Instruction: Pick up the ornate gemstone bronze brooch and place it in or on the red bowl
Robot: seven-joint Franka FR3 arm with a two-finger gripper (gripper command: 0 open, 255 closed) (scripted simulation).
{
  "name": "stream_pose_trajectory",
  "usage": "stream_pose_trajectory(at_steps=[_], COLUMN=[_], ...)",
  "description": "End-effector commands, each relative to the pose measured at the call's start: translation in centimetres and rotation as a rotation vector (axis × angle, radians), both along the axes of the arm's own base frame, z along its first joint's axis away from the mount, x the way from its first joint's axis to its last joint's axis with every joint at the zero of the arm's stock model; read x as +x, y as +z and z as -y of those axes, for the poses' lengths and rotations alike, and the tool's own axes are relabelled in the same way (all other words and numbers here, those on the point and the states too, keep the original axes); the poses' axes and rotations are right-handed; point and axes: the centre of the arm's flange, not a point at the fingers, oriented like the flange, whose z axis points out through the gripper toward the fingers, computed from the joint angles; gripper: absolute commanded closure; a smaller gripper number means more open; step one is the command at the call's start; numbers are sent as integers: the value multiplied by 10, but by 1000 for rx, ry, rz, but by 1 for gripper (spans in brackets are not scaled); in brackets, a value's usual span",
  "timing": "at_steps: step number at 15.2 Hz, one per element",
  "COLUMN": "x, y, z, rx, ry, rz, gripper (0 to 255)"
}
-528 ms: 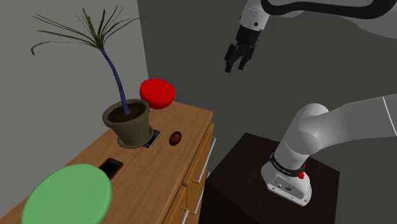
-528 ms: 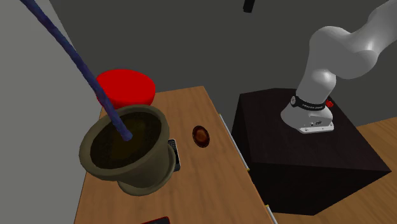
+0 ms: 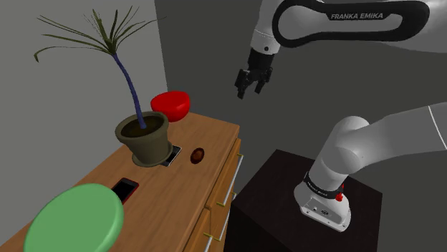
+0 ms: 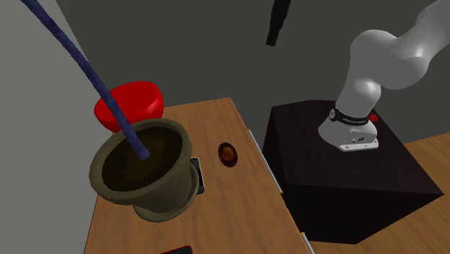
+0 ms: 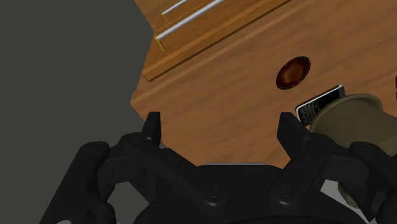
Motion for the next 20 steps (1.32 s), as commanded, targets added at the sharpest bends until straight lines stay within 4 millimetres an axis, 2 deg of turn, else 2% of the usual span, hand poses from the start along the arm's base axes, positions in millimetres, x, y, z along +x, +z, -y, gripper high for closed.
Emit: stream_pose_trajectory(at_steps=[1,11,20], x=[4,41,83], y=[-17,-110,-203], z=[-24,-128,-209], rx=[-21,-123,-216], ry=[-23,-127,-220], rz=[3,5,7], gripper=[0,0,0])
